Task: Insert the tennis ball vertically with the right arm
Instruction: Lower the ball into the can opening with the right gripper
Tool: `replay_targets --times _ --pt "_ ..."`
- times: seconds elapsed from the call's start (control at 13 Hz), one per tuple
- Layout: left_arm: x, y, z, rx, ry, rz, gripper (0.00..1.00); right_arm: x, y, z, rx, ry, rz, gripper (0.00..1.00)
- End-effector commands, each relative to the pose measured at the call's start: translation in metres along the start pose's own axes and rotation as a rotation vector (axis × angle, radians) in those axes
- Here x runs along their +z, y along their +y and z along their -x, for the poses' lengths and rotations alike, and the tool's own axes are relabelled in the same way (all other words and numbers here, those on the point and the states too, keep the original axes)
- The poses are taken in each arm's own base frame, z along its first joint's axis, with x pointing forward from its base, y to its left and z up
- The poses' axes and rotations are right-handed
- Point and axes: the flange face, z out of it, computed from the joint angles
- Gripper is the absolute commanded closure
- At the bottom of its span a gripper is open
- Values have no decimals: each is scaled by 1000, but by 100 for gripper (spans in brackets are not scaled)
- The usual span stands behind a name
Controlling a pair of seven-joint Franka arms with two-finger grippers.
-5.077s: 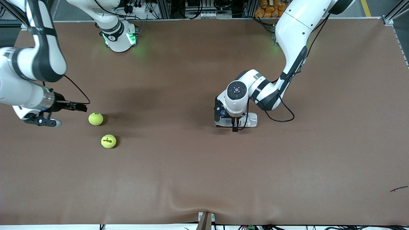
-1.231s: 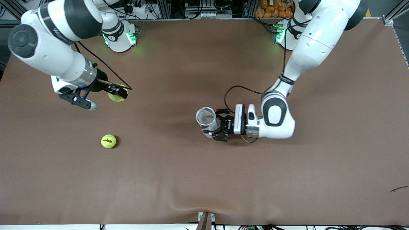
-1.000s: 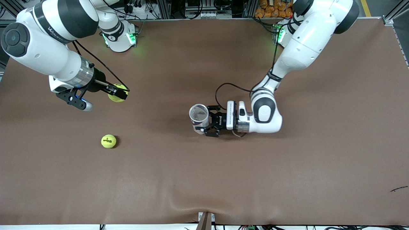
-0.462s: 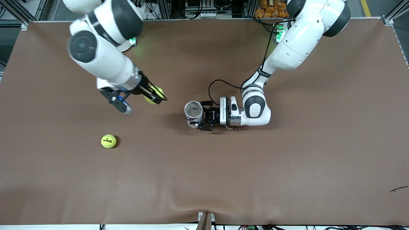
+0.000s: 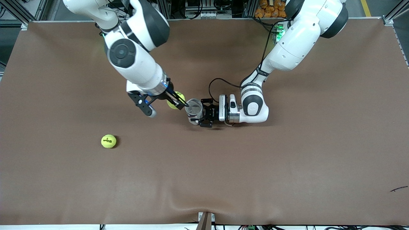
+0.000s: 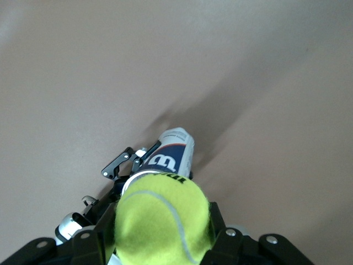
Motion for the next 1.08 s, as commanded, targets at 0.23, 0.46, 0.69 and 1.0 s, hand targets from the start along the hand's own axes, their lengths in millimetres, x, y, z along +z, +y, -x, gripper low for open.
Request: replay_targets --times 0.23,0.46,0.69,1.0 --pt "7 11 24 38 17 -46 24 32 -19 29 -4 61 14 42" --pt "8 11 22 40 21 -44 24 45 -15 44 1 59 51 42" --pt "8 11 22 40 21 -44 24 56 -12 47 -6 73 73 42" --pt "8 11 23 39 20 -44 23 79 -14 51 -15 70 106 41"
